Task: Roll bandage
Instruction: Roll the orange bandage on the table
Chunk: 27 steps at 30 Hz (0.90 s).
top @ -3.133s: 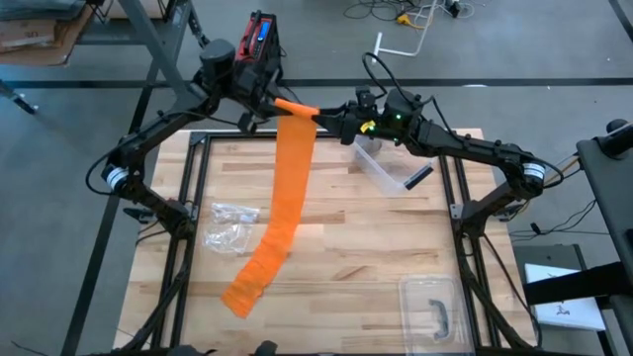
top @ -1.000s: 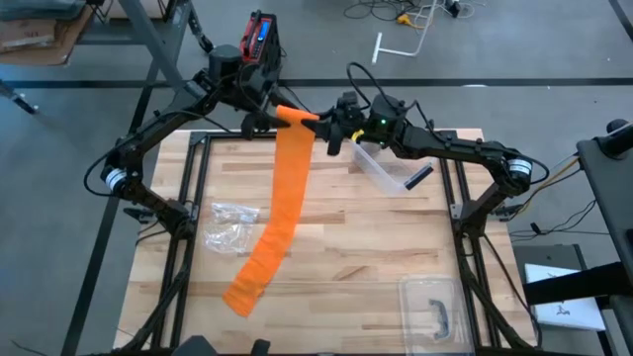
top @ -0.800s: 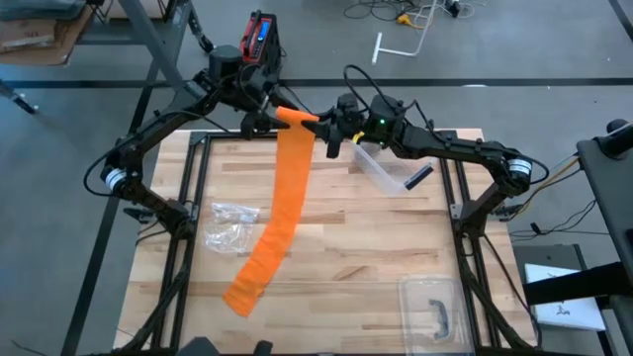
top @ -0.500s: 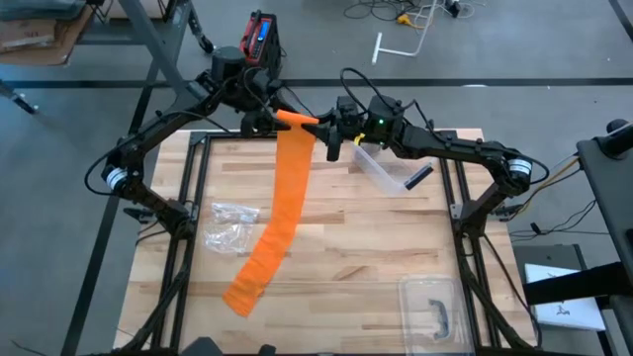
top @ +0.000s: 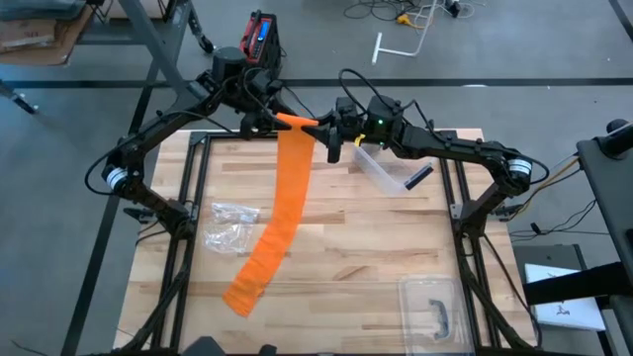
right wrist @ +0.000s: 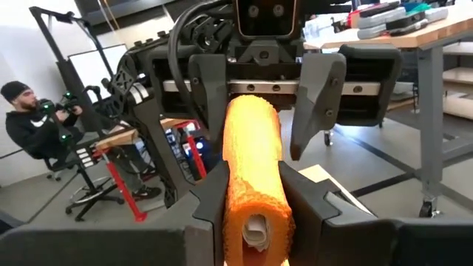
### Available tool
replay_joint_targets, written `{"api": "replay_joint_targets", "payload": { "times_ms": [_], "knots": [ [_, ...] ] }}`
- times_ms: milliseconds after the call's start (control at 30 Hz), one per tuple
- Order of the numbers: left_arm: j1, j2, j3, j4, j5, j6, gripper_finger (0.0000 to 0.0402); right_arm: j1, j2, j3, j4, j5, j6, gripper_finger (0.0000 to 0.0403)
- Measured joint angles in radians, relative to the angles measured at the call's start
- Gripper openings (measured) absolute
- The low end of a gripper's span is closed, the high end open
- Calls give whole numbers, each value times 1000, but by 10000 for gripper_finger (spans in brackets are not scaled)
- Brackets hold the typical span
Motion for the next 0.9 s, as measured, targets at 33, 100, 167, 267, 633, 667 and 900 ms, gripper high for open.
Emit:
{"api": "replay_joint_targets", "payload": {
  "times_ms": [33, 100, 167, 267, 633, 667, 900],
  "knots": [
    [0, 0, 0, 0, 1, 5, 189, 0, 0, 0, 0, -2, 2, 87],
    [0, 0, 0, -1, 1, 20, 177, 2, 0, 0, 0, -6, 2, 87],
    [-1, 0, 0, -3, 2, 25, 162, 2, 0, 0, 0, -6, 3, 87],
    [-1, 0, 0, -18, 8, 52, 134, 2, 0, 0, -1, -6, 4, 87],
    [-7, 0, 0, -31, 7, 224, 43, 2, 0, 0, 32, -7, 211, 134],
    [-7, 0, 0, -33, 6, 240, 43, 2, 0, 0, 46, -7, 253, 146],
    [-8, 0, -2, -16, -2, 321, 59, 1, -1, 0, 60, -4, 434, 238]
  ]
}}
